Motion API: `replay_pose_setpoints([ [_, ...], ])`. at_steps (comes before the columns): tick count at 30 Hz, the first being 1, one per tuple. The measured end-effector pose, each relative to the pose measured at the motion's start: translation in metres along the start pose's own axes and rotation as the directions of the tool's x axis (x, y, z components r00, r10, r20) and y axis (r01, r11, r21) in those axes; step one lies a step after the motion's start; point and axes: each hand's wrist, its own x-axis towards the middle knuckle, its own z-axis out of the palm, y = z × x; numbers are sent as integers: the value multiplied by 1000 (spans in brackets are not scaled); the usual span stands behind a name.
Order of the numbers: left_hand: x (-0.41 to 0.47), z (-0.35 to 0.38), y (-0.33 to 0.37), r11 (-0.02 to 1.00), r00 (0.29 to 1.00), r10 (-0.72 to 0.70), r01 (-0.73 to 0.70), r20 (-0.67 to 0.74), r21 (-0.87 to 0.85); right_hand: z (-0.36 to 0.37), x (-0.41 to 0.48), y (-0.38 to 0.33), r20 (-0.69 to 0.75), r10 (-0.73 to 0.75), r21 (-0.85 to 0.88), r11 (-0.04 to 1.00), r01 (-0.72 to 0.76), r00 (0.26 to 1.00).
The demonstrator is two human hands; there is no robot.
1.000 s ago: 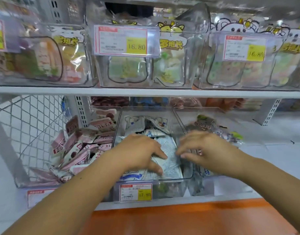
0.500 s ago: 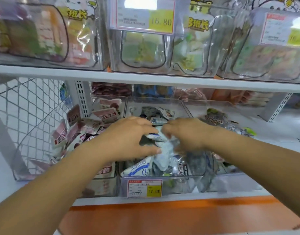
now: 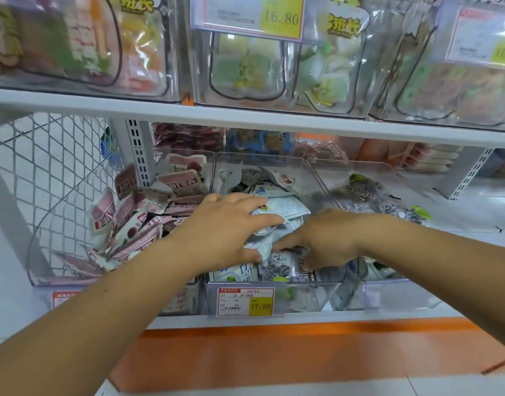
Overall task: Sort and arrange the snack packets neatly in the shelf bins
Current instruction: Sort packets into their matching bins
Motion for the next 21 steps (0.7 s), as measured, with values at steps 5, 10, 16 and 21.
replay_pose_setpoints([
  [5, 0, 1, 0, 999, 999, 29, -30, 15, 39, -1, 15, -1, 10, 33, 39, 999, -33, 999],
  [10, 0, 0, -2, 1000, 1000, 15, -16, 18, 17, 5, 11, -1, -61, 72, 146, 987, -63, 996],
  [16, -3, -5, -5, 985, 999, -44, 41, -13, -166, 14, -27, 14, -367, 118, 595, 792, 135, 923],
  [21, -2, -6, 0, 977, 996, -84, 78, -23, -199, 23, -63, 32, -561, 550, 828, 379, 414, 619],
])
